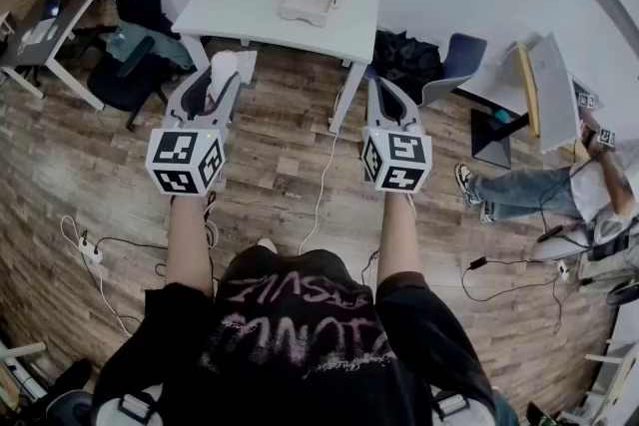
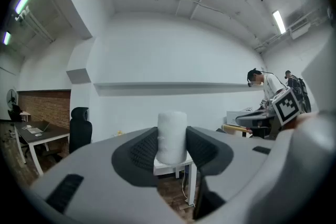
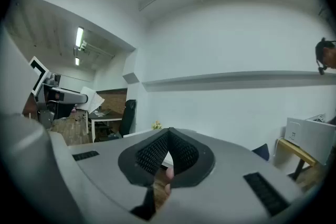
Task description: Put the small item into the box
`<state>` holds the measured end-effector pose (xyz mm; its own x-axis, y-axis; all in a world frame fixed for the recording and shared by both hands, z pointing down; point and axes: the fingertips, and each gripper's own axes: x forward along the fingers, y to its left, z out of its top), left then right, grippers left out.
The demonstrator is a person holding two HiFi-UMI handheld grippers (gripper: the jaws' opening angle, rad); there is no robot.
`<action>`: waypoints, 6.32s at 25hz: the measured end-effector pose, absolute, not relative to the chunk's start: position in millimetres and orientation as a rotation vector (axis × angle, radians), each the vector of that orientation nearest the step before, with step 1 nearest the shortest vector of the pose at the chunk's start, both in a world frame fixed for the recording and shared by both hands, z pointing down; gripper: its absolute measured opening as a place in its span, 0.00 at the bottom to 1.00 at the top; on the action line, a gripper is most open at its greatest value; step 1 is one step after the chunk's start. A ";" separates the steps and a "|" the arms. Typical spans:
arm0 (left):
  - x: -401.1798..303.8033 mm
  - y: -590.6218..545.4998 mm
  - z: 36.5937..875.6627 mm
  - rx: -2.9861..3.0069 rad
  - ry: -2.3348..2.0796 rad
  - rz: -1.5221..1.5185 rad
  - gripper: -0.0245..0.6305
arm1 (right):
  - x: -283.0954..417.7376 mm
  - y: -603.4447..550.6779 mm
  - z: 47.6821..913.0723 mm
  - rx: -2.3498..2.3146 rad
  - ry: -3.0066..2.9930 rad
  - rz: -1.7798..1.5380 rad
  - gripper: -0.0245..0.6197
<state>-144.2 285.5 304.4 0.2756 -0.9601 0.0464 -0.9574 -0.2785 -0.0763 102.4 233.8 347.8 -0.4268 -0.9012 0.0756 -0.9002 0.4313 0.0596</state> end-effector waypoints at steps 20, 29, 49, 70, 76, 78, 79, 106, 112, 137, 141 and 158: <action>-160.2 284.9 305.5 -2.492 1.843 -0.145 0.30 | 86.7 234.6 346.3 1.664 -2.570 -0.011 0.05; -180.9 289.3 308.3 -2.525 1.790 -0.141 0.30 | 64.3 244.8 347.6 1.694 -2.553 -0.012 0.05; -180.8 211.4 327.6 -2.556 1.780 -0.212 0.30 | 61.5 167.5 365.5 1.694 -2.547 0.029 0.05; -141.8 16.1 339.3 -2.547 1.834 -0.257 0.30 | 100.9 -35.1 371.2 1.670 -2.566 0.046 0.05; -127.7 -14.1 342.5 -2.543 1.857 -0.266 0.30 | 108.2 -68.7 372.8 1.644 -2.594 0.063 0.05; -126.2 -17.9 343.2 -2.540 1.863 -0.274 0.30 | 107.4 -75.0 374.1 1.631 -2.600 0.069 0.05; -126.1 -20.2 342.9 -2.538 1.865 -0.277 0.30 | 106.8 -78.0 374.9 1.625 -2.603 0.072 0.05; -170.1 -229.4 356.8 -2.673 1.752 -0.291 0.30 | 60.9 -261.6 388.4 1.720 -2.500 0.102 0.05; -181.3 -284.2 357.6 -2.731 1.672 -0.301 0.30 | 49.0 -306.8 388.3 1.782 -2.448 0.124 0.05; -185.7 -361.5 361.8 -2.845 1.494 -0.273 0.30 | 24.8 -369.1 386.8 1.854 -2.374 0.117 0.06; -181.6 -363.0 361.2 -2.830 1.511 -0.282 0.30 | 25.7 -376.6 384.4 1.839 -2.403 0.128 0.06; -149.4 -352.4 392.4 -2.851 1.535 -0.419 0.30 | 33.9 -388.9 389.4 1.754 -2.497 0.183 0.06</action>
